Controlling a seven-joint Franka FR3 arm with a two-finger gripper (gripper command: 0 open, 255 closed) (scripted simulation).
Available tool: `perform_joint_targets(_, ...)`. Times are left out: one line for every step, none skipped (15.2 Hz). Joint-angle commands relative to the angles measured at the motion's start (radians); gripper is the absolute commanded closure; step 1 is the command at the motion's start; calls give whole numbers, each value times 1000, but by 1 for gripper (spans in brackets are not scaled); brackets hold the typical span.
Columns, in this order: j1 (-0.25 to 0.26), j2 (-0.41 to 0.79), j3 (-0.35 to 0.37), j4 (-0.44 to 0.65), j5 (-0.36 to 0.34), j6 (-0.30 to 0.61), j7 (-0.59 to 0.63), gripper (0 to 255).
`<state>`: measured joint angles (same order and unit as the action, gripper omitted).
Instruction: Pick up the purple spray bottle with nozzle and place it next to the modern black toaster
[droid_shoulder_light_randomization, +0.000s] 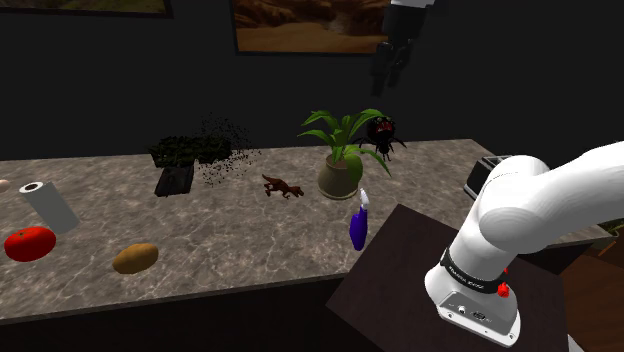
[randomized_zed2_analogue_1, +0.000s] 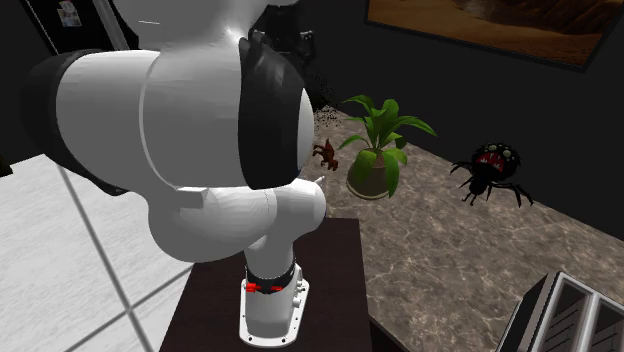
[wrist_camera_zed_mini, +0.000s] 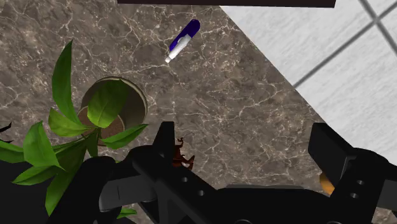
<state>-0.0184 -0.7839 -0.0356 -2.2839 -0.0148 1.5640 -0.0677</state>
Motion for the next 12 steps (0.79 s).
perform_joint_targets(0,0,0,0,0,0,0,0)
perform_joint_targets(-4,14,-7,-20,-1,24,0,0)
perform_joint_targets(-8,29,-14,-39,-1,48,0,0)
perform_joint_targets(-12,45,-21,-58,-2,72,0,0)
perform_joint_targets(-16,63,-28,-75,-2,97,0,0)
perform_joint_targets(-20,81,-35,-92,-3,121,0,0)
perform_joint_targets(-24,100,-42,-108,-3,146,0,0)
perform_joint_targets(-28,121,-49,-123,-3,171,-1,0)
perform_joint_targets(-31,142,-56,-136,-3,196,-1,0)
perform_joint_targets(-35,165,-64,-149,-3,221,-2,0)
perform_joint_targets(-38,189,-71,-162,-2,247,-3,0)
perform_joint_targets(-41,213,-78,-173,-2,272,-4,0)
